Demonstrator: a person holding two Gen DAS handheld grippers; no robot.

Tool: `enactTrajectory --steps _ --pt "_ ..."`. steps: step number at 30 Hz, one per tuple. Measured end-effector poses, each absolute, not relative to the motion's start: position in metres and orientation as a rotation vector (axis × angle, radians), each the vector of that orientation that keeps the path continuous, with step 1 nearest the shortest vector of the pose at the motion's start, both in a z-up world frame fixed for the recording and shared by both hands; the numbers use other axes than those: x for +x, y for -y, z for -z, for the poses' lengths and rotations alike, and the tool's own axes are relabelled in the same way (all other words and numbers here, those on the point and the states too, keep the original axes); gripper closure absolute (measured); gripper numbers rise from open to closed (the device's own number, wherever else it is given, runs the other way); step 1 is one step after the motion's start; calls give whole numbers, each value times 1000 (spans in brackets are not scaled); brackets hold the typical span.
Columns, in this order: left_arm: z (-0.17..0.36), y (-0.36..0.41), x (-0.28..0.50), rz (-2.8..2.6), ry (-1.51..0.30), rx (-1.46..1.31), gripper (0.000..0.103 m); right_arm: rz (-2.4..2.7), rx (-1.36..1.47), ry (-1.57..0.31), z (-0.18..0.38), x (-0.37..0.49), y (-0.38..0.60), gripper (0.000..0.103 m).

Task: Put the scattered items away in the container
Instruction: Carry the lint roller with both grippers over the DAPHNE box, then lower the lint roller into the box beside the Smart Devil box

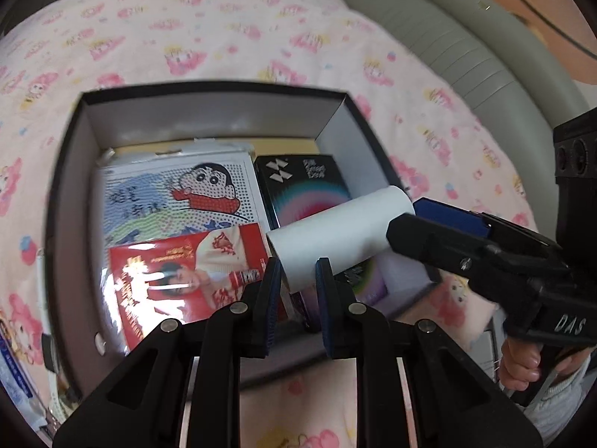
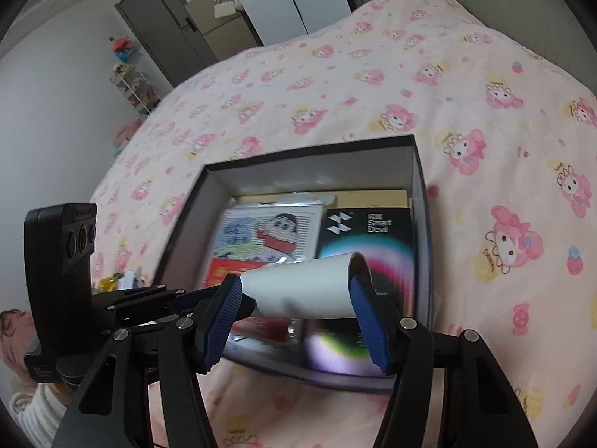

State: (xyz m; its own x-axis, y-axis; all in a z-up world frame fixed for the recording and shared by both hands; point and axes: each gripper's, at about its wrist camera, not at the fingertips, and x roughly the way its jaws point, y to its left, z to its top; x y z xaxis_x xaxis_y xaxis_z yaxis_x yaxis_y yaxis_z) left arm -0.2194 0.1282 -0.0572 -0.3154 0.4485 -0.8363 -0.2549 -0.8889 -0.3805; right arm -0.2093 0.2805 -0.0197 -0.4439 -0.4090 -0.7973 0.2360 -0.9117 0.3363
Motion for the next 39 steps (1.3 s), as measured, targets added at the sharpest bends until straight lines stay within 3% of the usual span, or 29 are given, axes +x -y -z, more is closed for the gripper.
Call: enactTrajectory --steps 11,18,22,24,35,39 --pt "74 -139 -301 -2225 261 -1606 86 2342 1556 273 53 -292 -291 46" --pt "58 -125 -303 -2266 315 -1531 83 2439 1419 274 31 -295 -303 46" --pt "70 -126 -303 -2259 244 -1577 83 2464 1409 219 28 -283 -305 46" --pt "79 -129 -308 -2274 236 -1606 83 2434 1477 166 38 -282 -300 51" --pt "93 -143 -345 -2366 326 -1674 83 2495 1554 -76 60 -310 -270 55" --pt "85 -130 -348 -2464 378 -1618 83 2526 1539 -46 56 -311 -275 58"
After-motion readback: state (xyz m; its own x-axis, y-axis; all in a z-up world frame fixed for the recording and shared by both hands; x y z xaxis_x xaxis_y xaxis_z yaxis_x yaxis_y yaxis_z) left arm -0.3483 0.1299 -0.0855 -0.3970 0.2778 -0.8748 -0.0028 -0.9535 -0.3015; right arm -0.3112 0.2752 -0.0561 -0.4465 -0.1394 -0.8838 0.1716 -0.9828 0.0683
